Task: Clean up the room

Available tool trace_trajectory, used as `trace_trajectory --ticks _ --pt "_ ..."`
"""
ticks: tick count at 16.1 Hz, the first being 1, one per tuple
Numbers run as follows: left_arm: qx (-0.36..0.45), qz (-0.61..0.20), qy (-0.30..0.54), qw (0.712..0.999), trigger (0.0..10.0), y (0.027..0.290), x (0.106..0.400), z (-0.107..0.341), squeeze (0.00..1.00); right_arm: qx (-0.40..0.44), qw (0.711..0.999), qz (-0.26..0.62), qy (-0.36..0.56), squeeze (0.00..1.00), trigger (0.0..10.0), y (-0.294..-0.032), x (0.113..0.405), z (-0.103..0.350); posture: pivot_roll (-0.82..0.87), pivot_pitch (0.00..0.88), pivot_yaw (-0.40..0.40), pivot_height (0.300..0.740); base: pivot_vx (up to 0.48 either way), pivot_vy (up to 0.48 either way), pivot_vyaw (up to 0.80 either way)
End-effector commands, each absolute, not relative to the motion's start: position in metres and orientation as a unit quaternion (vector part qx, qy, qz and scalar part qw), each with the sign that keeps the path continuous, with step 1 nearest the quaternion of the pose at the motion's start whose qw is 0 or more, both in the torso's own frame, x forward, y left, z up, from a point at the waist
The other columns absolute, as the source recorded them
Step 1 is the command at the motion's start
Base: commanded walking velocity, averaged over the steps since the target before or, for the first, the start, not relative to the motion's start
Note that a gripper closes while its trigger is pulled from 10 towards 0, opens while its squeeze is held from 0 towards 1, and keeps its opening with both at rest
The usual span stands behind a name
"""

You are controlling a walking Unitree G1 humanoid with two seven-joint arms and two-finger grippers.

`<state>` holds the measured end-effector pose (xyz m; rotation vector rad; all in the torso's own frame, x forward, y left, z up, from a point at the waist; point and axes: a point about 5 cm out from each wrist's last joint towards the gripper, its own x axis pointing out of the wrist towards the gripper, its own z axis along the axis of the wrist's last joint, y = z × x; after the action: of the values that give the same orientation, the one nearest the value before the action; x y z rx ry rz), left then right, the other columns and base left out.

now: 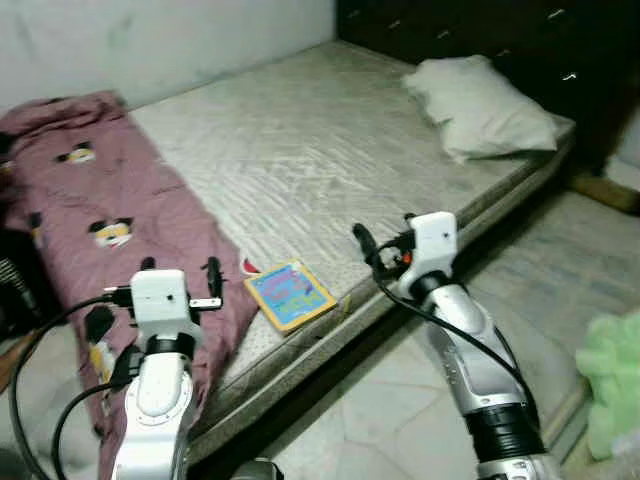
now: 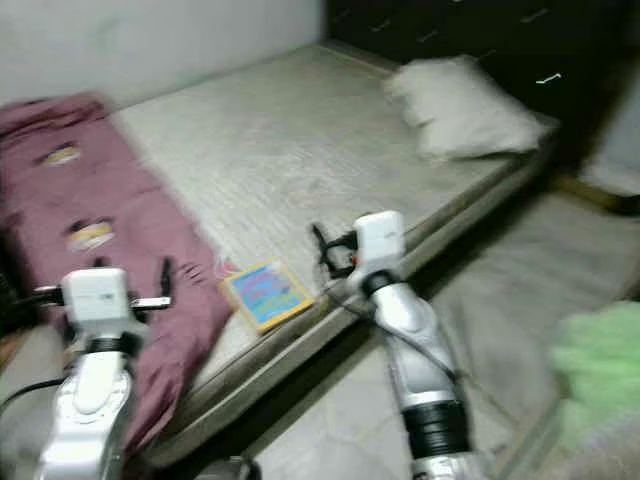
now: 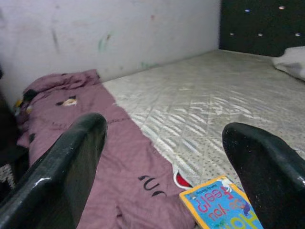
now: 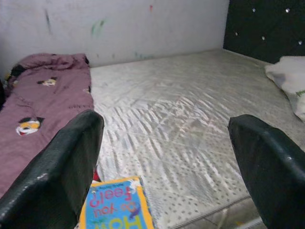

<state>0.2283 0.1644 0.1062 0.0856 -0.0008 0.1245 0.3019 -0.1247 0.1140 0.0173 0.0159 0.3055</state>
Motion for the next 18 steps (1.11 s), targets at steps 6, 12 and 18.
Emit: trace_trajectory --ticks 6,12,18 --pt "0.06 0.049 -0.005 0.997 10.0 0.1673 0.2284 0.1095 0.0 0.019 0.987 0.161 -0.003 0.0 10.0 -0.1163 0.3031 0.1192 -0.06 0.0 0.004 0.74 0.0 0.0 0.8" --pt "0.048 0.041 -0.007 0.998 10.0 0.1658 0.229 0.1101 0.0 0.02 0.987 0.161 -0.005 0.0 10.0 -0.1159 0.3036 0.1197 -0.06 0.0 0.004 0.74 0.0 0.0 0.8" --pt "0.044 0.027 -0.001 0.999 10.0 0.1636 0.2295 0.1081 0.0 0.025 0.987 0.156 -0.001 0.0 10.0 -0.1147 0.3037 0.1173 -0.06 0.0 0.006 0.74 0.0 0.0 0.8"
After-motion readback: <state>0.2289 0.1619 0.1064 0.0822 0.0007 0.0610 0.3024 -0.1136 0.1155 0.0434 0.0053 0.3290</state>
